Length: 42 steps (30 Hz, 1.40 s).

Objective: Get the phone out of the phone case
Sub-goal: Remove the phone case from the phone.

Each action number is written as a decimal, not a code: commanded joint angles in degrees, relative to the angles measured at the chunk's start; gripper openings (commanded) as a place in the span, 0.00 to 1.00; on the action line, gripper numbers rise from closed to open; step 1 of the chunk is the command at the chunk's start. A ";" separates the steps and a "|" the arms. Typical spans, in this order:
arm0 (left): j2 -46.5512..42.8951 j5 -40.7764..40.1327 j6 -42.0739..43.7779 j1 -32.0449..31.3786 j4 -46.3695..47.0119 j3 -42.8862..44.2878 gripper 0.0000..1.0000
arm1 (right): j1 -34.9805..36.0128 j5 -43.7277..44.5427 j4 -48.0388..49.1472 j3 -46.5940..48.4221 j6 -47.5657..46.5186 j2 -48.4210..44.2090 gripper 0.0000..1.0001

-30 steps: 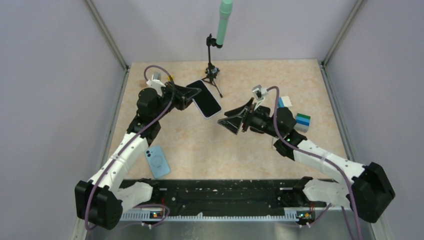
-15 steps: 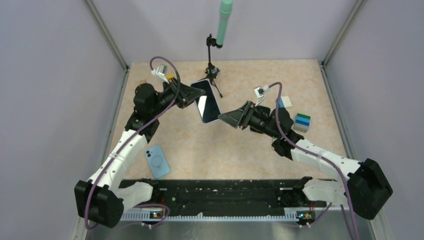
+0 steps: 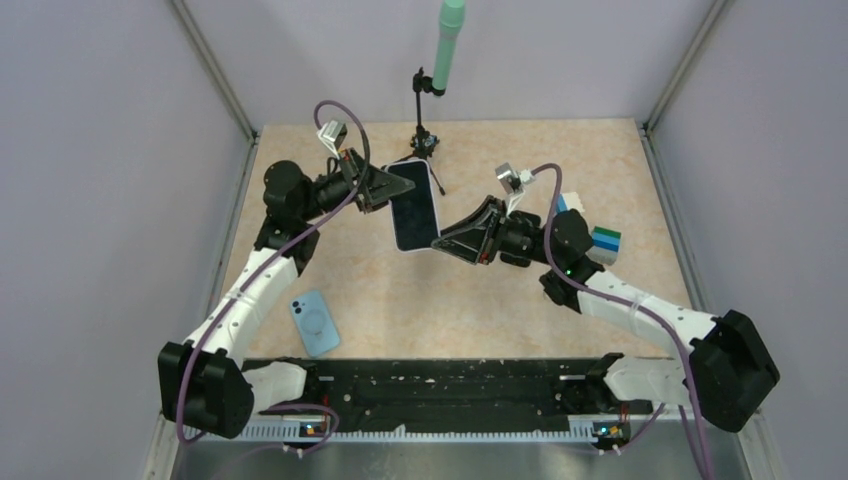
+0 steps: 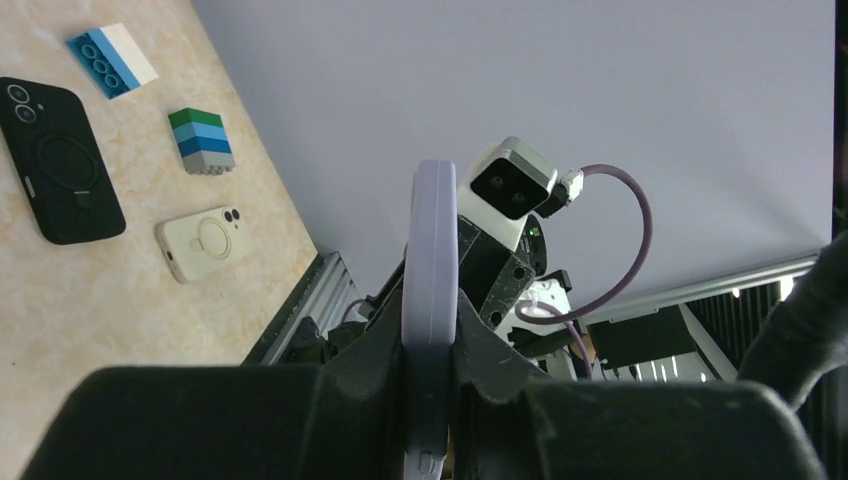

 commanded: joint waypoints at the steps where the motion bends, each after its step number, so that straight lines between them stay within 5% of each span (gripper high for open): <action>1: -1.64 3.64 -7.31 -0.03 6.68 2.95 0.00 | -0.72 -9.70 0.37 2.33 -10.21 2.16 0.20; 12: -0.78 2.23 -3.97 -0.03 -2.62 4.88 0.00 | -0.72 -19.55 -12.99 8.87 -26.06 3.29 0.14; 22: 0.18 0.84 -4.02 0.04 -5.28 4.19 0.00 | -0.72 -6.57 -15.39 8.26 -28.69 3.31 0.12; 27: -0.27 0.59 -5.95 0.04 -4.58 3.89 0.00 | -0.71 0.94 -12.84 4.96 -30.16 0.77 0.03; 42: -2.32 0.05 -9.29 0.03 -3.94 2.43 0.00 | 0.15 4.67 -19.12 5.00 -41.42 1.42 0.00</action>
